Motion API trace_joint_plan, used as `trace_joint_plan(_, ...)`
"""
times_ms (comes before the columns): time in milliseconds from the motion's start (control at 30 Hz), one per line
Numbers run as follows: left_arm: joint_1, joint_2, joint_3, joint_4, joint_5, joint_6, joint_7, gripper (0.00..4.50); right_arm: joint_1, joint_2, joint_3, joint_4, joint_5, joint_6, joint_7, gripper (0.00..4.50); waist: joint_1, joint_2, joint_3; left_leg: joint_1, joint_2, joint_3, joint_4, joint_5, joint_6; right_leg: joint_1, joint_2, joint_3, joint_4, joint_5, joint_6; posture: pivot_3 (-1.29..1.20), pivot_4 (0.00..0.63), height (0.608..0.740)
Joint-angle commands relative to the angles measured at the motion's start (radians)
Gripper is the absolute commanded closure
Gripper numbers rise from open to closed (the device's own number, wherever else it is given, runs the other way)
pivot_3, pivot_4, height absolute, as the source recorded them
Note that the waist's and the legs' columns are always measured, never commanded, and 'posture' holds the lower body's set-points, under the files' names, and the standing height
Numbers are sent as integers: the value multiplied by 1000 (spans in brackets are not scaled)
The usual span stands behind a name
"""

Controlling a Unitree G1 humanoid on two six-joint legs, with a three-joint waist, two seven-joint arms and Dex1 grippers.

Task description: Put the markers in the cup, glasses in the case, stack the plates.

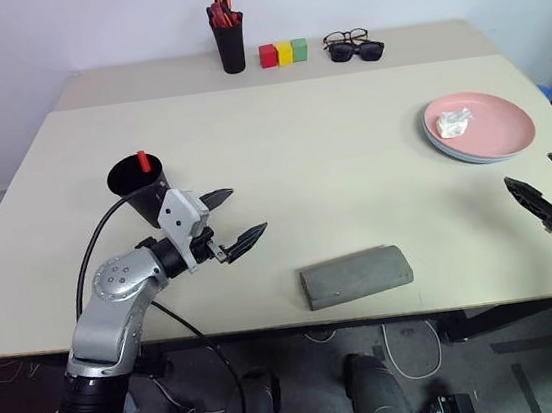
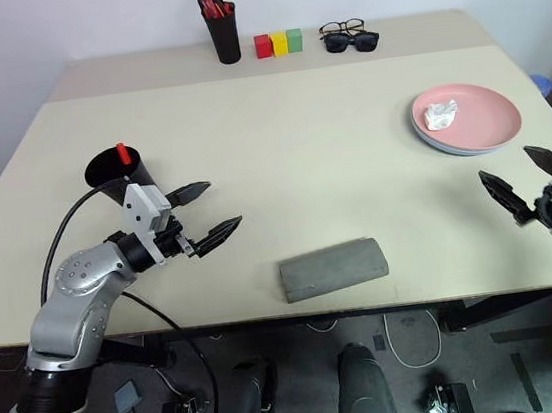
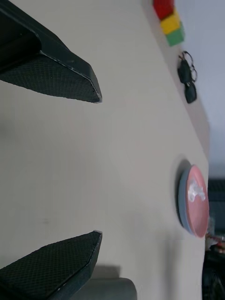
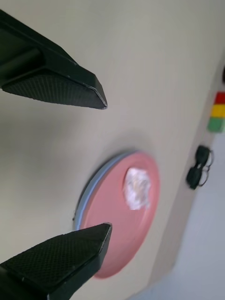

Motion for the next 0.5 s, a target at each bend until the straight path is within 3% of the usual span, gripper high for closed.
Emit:
trace_joint_plan(33, 123, 35, 90, -49, -35, -58, -39, 0, 178, 14, -148, -148, 68, 59, 92, 568, -1, 0, 0, 1, 0, 0, -1, 0, 0, 0, 0, 0, 0, -1, 0, 0, 150, 739)
trace_joint_plan(167, 240, 80, 130, -82, -1, -87, -30, 0, 312, 41, -246, -211, 97, 92, 139, 568, -5, 0, 0, -1, 1, 2, -3, -1, 1, -3, 0, 0, 0, 1, -2, 0, 150, 739)
trace_joint_plan(500, 318, 132, 177, -131, -33, -73, -49, 0, 394, 85, -339, -263, 110, 122, 175, 568, -2, -2, -2, -2, 12, 12, -2, -2, -1, -2, 0, -2, -3, 0, -2, 0, 150, 739)
